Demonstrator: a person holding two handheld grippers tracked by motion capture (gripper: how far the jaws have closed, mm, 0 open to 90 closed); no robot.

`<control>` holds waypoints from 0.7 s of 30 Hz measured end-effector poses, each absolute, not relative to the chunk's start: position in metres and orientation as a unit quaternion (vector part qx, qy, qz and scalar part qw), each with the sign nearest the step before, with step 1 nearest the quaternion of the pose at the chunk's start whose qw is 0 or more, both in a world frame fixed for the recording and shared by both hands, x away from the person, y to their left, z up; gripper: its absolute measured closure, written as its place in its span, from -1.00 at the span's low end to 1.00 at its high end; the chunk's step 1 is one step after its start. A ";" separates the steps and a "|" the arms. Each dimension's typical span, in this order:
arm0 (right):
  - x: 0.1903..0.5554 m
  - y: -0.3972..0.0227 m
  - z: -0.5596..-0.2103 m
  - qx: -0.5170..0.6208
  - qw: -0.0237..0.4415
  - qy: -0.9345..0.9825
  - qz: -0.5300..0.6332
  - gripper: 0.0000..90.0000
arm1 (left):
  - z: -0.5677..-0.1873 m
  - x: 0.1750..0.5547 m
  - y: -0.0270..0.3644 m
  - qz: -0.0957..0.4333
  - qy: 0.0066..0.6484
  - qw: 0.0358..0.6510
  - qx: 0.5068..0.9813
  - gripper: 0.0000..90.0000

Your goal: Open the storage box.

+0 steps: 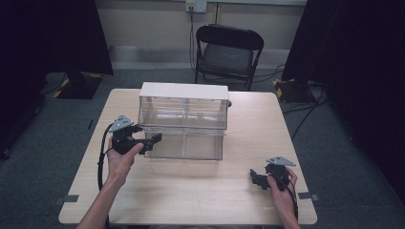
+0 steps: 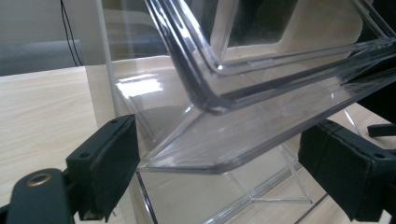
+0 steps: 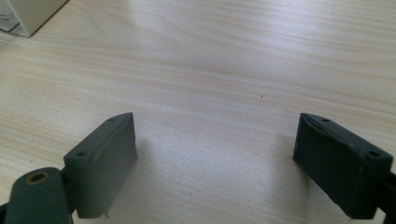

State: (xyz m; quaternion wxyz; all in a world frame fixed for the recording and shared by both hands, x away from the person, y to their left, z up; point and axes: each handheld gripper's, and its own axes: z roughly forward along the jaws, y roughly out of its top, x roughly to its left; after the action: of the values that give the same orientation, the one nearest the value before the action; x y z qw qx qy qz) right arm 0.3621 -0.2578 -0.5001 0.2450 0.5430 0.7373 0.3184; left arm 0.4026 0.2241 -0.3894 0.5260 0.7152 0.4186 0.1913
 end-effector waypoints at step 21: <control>0.362 -0.258 -0.500 0.543 0.245 0.737 0.318 -0.72 | -0.390 0.403 0.224 0.191 0.417 0.528 0.715 -0.72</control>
State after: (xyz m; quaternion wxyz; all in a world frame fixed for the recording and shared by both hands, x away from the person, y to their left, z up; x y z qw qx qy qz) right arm 0.3621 -0.2578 -0.5001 0.2451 0.5430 0.7374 0.3184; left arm 0.4026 0.2244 -0.3900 0.5281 0.7147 0.4167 0.1913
